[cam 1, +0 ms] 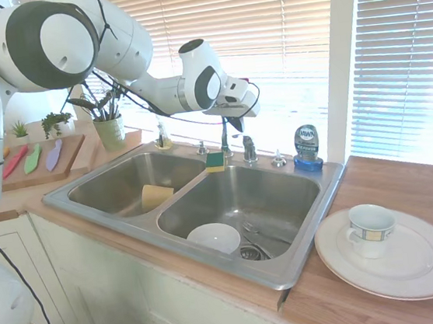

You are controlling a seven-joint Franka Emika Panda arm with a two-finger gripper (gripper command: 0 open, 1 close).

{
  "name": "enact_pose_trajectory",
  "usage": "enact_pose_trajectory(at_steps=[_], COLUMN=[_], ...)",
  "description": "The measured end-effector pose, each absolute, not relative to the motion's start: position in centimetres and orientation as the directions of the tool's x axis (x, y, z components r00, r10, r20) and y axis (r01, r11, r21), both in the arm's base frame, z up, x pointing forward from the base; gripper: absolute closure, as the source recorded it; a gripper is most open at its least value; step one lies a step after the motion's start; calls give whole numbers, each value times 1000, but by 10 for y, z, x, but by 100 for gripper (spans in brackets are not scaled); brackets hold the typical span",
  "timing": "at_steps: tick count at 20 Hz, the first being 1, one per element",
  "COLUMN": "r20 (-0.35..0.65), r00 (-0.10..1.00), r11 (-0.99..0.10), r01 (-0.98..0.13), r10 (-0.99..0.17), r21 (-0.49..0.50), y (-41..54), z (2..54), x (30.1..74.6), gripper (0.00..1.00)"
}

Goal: Turn off the faucet

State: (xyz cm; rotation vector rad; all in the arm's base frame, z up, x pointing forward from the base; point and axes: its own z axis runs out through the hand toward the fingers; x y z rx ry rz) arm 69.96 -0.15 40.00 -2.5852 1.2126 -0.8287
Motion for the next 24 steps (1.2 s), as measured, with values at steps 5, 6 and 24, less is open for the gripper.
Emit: enact_pose_trajectory(at_steps=[5, 6, 24], r20=[414, 412, 160], r00=[512, 514, 598], r11=[-654, -654, -616], r01=[-656, -658, -782], r10=[-753, -753, -785], r21=[-377, -373, -98], y=[-3, -3, -2], z=[403, 405, 351], x=[693, 691, 551], gripper=[100, 100, 100])
